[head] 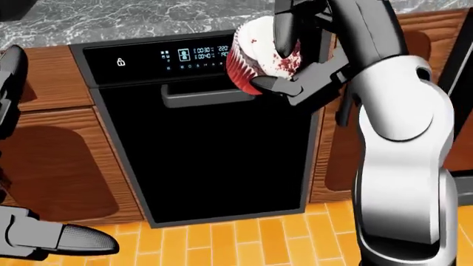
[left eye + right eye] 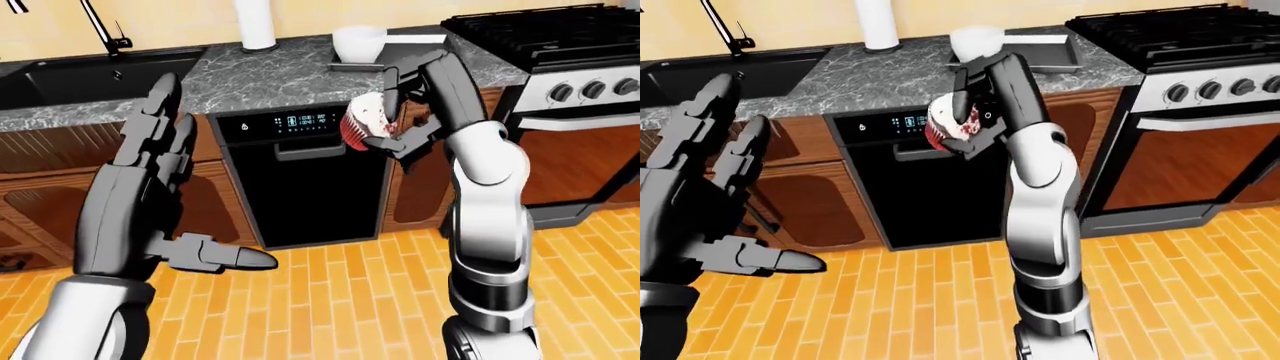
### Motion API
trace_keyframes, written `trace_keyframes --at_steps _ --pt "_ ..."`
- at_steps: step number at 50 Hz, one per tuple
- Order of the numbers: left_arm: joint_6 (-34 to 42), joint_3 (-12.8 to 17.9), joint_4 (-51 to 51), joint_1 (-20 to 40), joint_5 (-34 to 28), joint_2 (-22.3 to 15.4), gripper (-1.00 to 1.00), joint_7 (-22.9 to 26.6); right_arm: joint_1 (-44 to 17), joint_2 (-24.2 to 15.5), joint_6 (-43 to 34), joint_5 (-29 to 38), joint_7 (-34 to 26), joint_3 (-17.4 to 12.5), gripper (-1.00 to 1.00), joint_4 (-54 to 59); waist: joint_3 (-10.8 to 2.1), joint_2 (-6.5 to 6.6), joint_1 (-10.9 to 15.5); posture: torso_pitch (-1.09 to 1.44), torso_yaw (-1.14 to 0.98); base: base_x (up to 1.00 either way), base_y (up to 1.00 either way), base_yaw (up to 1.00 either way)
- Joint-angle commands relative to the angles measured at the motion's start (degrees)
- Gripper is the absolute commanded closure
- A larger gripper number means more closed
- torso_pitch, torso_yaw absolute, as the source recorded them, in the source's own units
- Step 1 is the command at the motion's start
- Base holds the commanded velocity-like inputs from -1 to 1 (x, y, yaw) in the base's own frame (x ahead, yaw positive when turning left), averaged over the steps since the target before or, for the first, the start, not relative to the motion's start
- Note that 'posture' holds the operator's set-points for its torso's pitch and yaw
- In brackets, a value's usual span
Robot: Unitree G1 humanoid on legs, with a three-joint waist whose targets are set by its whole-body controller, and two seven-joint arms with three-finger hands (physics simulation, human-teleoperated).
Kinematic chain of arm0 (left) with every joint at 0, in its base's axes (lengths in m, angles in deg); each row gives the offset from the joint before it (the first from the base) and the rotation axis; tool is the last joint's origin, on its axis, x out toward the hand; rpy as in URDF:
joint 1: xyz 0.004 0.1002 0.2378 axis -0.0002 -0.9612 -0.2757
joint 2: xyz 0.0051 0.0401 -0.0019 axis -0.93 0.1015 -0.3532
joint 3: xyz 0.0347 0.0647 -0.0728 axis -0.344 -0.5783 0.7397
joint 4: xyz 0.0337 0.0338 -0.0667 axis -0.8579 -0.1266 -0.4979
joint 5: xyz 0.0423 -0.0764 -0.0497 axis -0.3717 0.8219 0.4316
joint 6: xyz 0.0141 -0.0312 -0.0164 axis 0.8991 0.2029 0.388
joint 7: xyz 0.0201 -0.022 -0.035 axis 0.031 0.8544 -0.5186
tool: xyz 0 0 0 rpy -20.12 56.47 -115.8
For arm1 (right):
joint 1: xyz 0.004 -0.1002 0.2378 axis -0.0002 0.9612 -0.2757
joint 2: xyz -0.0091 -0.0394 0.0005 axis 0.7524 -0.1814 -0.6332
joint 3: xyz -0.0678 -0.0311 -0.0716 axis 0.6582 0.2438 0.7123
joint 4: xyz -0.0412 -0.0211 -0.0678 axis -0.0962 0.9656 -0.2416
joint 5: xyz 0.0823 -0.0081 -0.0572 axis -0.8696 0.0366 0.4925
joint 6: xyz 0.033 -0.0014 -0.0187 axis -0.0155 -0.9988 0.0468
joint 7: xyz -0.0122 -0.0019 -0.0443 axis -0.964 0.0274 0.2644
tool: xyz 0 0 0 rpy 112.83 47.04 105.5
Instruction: Pick up the bowl with cake and place it on the tray. Pick up the cupcake and place it on the tray.
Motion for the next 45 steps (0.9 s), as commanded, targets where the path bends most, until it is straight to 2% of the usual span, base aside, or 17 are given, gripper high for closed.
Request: trace_keyframes --at_steps 1,5,7,8,9,11,13,18,20,22,23,25,29,31,34,35,45 --pt "-2.4 1.4 1.0 0.8 0.0 -0.7 -1.00 -0.5 -1.7 -0.6 2.0 0.5 1.4 -1.3 1.00 -2.1 -0.92 0.12 -0.1 0.00 0.00 0.29 0.00 0.00" --pt "-1.8 1.4 1.0 1.7 0.7 -0.9 -1.00 -0.9 -2.0 -0.9 1.1 0.5 1.1 -1.6 1.00 -2.8 -0.83 -2.29 0.5 0.00 0.00 0.29 0.00 0.00" --pt "-1.7 1.8 1.0 1.9 1.4 -1.3 -1.00 -1.2 -2.4 -1.1 0.7 0.4 0.9 -1.7 1.00 -3.0 -1.52 -4.54 0.8 0.00 0.00 0.26 0.00 0.00" --pt "-1.8 2.0 1.0 2.0 1.8 -1.7 -1.00 -1.4 -2.8 -1.2 0.1 0.7 0.6 -1.5 1.00 -3.3 -2.30 -6.39 0.8 0.00 0.00 0.26 0.00 0.00" --pt "-1.8 2.6 1.0 2.1 2.7 -2.2 -1.00 -1.8 -3.1 -1.3 -0.1 0.7 0.5 -1.5 1.00 -3.4 -1.76 -4.54 0.2 0.00 0.00 0.25 0.00 0.00" --pt "-2.1 3.1 1.0 2.3 3.9 -3.0 -1.00 -2.5 -3.7 -1.5 -0.7 0.8 0.1 -1.6 1.00 -3.7 -1.16 -5.48 0.0 0.00 0.00 0.23 0.00 0.00" --pt "-2.4 3.0 1.0 2.1 4.1 -3.3 -1.00 -2.7 -4.2 -1.5 -1.4 1.0 -0.2 -1.5 1.00 -4.2 -1.65 -5.03 -0.3 0.00 0.00 0.20 0.00 0.00" --pt "-3.0 4.8 1.0 2.0 6.7 -5.2 -1.00 -3.7 -4.9 -1.7 -1.8 1.0 -0.5 -1.6 1.00 -4.6 -0.92 -2.82 -0.4 0.00 0.00 0.11 0.00 0.00" --pt "-3.3 5.4 1.0 1.8 7.6 -5.8 -1.00 -4.0 -5.1 -1.8 -2.1 1.1 -0.5 -1.6 1.00 -4.9 -1.14 -1.02 -0.6 0.00 0.00 0.08 0.00 0.00" --pt "-3.5 6.0 1.0 1.7 8.2 -6.3 -1.00 -4.3 -5.3 -1.8 -2.7 1.3 -0.8 -1.5 1.00 -5.3 -2.32 2.37 -0.8 0.00 0.00 0.07 0.00 0.00" --pt "-3.6 6.2 1.0 1.7 8.5 -6.5 -1.00 -4.4 -5.4 -1.8 -2.6 1.3 -0.7 -1.5 1.00 -5.2 -1.92 0.27 -0.6 0.00 0.00 0.08 0.00 0.00" --pt "-3.9 6.4 1.0 1.6 8.9 -6.9 -1.00 -4.6 -5.4 -1.8 -2.6 1.3 -0.7 -1.5 1.00 -5.2 -1.43 1.59 -0.4 0.00 0.00 0.07 0.00 0.00" --pt "-4.2 6.3 1.0 1.1 8.4 -6.8 -1.00 -4.3 -4.9 -1.6 -1.9 0.9 -0.2 -1.7 1.00 -4.9 -1.73 -0.11 -0.1 0.00 0.00 0.06 0.00 0.00" --pt "-3.8 6.6 1.0 1.4 8.6 -6.7 -1.00 -4.3 -4.8 -1.7 -1.7 0.7 0.0 -1.8 1.00 -4.8 -0.20 -1.34 0.4 0.00 0.00 0.03 0.00 0.00" --pt "-3.7 6.7 1.0 1.5 8.8 -6.7 -1.00 -4.4 -5.1 -1.8 -2.0 0.6 0.0 -1.7 1.00 -4.8 -1.02 -5.27 1.1 0.00 0.00 0.02 0.00 0.00" --pt "-3.7 6.8 1.0 1.4 8.8 -6.6 -1.00 -4.3 -5.0 -1.8 -1.9 0.5 0.1 -1.8 1.00 -4.8 -0.55 -3.00 1.0 0.00 0.00 0.01 0.00 0.00" --pt "-4.0 7.4 1.0 1.2 9.5 -7.2 -1.00 -4.5 -5.2 -1.8 -2.3 0.1 0.3 -1.7 1.00 -4.8 -1.51 -1.32 -0.5 0.00 0.00 0.00 0.00 0.00"
